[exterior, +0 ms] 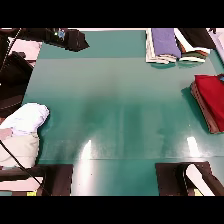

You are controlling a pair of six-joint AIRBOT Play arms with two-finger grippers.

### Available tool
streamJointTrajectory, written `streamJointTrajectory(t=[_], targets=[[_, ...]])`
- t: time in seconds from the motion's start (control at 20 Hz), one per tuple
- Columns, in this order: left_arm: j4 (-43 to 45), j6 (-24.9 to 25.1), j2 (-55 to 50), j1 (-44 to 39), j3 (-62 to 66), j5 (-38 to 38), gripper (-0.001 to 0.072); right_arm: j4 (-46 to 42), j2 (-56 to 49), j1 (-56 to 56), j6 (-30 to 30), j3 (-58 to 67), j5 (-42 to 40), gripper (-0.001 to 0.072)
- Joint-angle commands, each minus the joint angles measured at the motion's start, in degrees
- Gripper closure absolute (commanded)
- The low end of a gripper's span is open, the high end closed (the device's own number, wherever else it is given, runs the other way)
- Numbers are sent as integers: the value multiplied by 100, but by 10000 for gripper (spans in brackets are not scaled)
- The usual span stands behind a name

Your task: Fold the shirts.

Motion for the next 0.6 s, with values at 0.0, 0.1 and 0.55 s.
streamJointTrajectory(t=[0.0, 0.1, 0.55], targets=[[0, -7, 2, 0, 4, 20, 681, 221, -22, 1698, 9, -2, -79, 120], [0, -7, 2, 0, 4, 22, 680, 214, -149, 2465, 7, -4, -214, 172], [-2, -7, 4, 0, 4, 22, 680, 227, -660, 3794, -2, -2, -492, 692]])
